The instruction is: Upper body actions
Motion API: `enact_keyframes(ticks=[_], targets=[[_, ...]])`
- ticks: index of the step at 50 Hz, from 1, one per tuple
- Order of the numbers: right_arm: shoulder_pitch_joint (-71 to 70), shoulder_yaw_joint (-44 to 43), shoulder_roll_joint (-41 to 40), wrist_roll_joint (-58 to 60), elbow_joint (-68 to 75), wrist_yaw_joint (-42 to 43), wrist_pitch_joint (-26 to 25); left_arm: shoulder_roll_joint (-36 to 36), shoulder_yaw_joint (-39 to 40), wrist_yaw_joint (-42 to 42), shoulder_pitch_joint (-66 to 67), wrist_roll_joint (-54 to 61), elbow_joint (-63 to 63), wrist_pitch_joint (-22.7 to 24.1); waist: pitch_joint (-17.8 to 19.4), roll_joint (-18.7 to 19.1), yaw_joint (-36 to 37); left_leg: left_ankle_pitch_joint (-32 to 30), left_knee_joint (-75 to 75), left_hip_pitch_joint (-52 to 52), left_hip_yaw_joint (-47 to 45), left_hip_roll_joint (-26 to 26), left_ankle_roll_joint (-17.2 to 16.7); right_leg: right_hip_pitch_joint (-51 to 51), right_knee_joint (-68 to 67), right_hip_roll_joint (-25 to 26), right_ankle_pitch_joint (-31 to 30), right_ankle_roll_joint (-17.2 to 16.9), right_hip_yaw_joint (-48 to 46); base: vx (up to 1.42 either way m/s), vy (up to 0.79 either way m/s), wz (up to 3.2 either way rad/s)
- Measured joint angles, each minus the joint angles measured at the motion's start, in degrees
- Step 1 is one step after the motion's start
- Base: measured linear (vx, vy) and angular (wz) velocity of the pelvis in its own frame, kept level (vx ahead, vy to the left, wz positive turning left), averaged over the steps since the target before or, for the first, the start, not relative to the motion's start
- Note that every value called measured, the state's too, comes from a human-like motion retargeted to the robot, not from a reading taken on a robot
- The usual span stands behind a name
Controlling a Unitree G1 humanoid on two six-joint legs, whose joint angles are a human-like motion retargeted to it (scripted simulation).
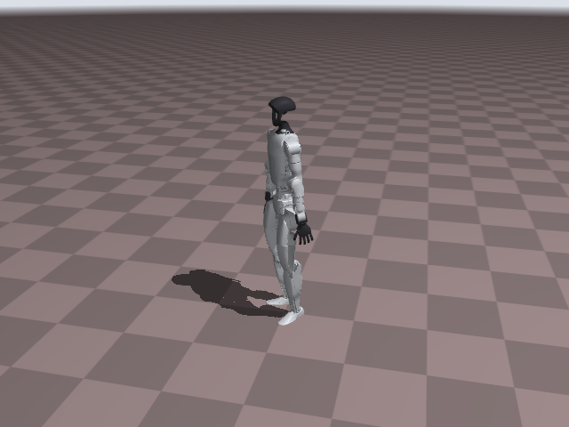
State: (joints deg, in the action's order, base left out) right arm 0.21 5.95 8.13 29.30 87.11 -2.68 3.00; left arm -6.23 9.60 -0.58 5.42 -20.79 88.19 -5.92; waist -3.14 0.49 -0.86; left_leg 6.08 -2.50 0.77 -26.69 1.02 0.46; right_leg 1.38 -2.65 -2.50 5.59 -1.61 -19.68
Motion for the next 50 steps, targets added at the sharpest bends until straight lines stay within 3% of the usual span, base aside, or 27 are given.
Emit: enact_keyframes(ticks=[7,10,15,23,37,50], targets=[[1.81,4.71,-0.79,6.7,7.22,-4.41,-6.46,3.93,1.02,2.92,-0.18,-2.69,4.03,-0.75,-4.08,-0.61,1.57,0.01,-1.12,-2.38,-0.27,0.75,-1.19,-1.77,-0.04,-0.99,0.17,-0.3,0.74,0.06,0.02,-0.01],[3.2,5.94,-1.42,8.86,6.55,-7.07,-6.72,5.13,3.39,1.92,0.12,-2.97,4.17,-2.59,-5.02,-0.81,0.81,0.28,-2.07,-3.24,0.59,1.14,-1.88,-2.04,-0.1,-1.57,0.39,-0.39,-0.05,0.03,0.0,0.16],[3.89,6.8,-2.3,8.7,4.68,-7.99,-7.66,3.49,4.4,4.21,0.08,1.03,4.99,-0.45,-5.43,0.38,-1.47,0.27,-0.29,-2.28,1.88,-0.54,-0.45,-1.17,1.08,0.09,0.4,0.52,-1.58,-0.01,0.0,0.16],[1.32,7.72,-1.55,8.91,2.87,-9.47,-6.74,1.64,5.11,7.17,-0.84,-0.52,4.89,-0.74,-6.71,1.5,-1.6,0.37,-0.17,-2.67,0.74,0.17,-0.56,-2.39,0.42,0.3,0.38,0.26,-0.43,-0.01,0.01,-0.11],[-0.66,3.66,-2.7,-4.19,0.97,-9.61,-5.47,3.52,4.6,11.66,-3.65,1.46,4.43,1.53,-7.44,1.06,-0.8,0.23,-0.07,-2.58,0.6,-0.04,-0.54,-2.4,0.32,0.16,0.38,0.33,-0.14,0.0,0.0,0.0],[0.83,5.1,-2.79,0.39,2.22,-9.48,-5.38,3.18,2.74,11.77,-2.97,-2.21,3.94,2.42,-7.61,0.71,-2.04,0.39,-0.14,-2.62,2.36,-0.04,-0.85,-2.24,0.4,-0.03,0.58,0.27,-1.7,0.0,0.0,0.09]])
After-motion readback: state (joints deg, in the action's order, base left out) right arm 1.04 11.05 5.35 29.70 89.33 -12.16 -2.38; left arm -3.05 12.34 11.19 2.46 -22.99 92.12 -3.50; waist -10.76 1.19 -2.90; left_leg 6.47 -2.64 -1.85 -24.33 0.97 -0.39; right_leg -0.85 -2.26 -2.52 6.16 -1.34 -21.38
